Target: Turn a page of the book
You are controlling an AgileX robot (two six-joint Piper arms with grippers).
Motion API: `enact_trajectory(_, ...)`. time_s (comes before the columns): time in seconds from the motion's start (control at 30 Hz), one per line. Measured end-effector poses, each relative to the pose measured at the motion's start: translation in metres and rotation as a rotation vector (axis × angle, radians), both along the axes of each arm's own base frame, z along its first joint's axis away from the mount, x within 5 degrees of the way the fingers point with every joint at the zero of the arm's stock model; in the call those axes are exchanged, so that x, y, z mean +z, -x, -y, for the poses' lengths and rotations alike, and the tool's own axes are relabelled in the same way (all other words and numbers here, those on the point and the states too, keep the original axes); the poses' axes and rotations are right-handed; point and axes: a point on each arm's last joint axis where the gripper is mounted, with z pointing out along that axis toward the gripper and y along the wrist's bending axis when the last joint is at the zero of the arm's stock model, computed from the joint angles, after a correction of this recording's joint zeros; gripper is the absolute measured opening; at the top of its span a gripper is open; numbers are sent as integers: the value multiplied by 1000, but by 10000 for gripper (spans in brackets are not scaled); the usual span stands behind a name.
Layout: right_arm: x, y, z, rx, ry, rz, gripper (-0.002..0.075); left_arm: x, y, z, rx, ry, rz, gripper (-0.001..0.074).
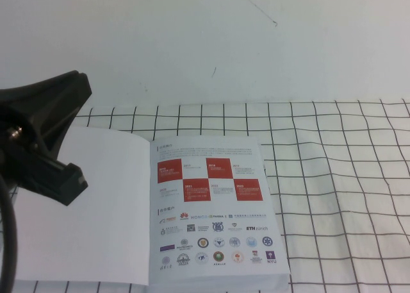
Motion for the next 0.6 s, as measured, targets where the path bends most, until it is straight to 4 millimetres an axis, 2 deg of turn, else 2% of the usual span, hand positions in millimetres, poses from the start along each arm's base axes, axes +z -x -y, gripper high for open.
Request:
enact_trajectory(0.13,0,0,0,0,0,0,0,2,2,-4,31,-17,23,-2)
enact_trajectory(0.33,-1,0,0,0,1,-4,0,0,18,-37,218,-15,92,-2)
enact_trajectory(0.43,-1,0,0,0,1,-4,0,-14,33,-56,341,-10,113,-2)
enact_trajectory(0.6,-1,0,0,0,-1,-4,0,-45,61,-74,482,-2,154,-2)
